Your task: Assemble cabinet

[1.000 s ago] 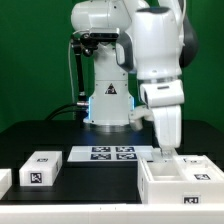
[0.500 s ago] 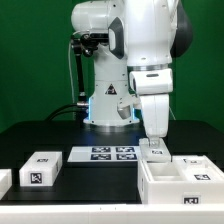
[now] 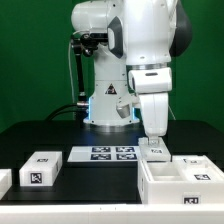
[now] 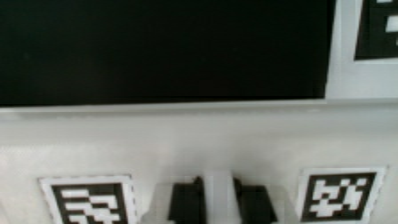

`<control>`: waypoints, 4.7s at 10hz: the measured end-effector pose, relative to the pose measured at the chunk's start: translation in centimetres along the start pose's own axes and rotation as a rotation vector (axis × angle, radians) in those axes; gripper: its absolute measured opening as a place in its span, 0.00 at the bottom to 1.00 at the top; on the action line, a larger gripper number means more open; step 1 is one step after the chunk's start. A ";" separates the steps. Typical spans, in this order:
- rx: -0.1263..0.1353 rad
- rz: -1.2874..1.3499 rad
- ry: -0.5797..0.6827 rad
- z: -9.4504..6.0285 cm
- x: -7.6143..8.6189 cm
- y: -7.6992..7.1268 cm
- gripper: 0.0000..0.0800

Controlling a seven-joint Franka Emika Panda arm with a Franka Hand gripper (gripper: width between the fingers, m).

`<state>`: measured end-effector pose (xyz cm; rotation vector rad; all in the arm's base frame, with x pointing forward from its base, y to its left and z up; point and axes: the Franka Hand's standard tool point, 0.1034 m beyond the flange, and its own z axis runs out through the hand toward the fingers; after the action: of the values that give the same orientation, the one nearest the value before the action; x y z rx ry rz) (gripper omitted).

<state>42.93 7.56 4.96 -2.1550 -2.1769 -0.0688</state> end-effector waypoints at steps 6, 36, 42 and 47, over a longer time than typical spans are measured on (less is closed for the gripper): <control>-0.010 -0.023 0.087 0.1 -2.1 0.4 0.08; -0.083 0.015 0.154 -1.0 -0.6 9.2 0.08; -0.097 0.002 0.159 -1.1 -0.7 10.1 0.08; -0.127 -0.010 0.196 -1.5 -1.0 15.0 0.08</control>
Offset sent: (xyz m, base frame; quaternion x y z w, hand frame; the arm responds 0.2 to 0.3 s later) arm 0.0000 0.0000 0.0000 0.0000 0.1938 0.0000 0.9810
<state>58.00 6.64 6.05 -2.0987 -2.1246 -0.4110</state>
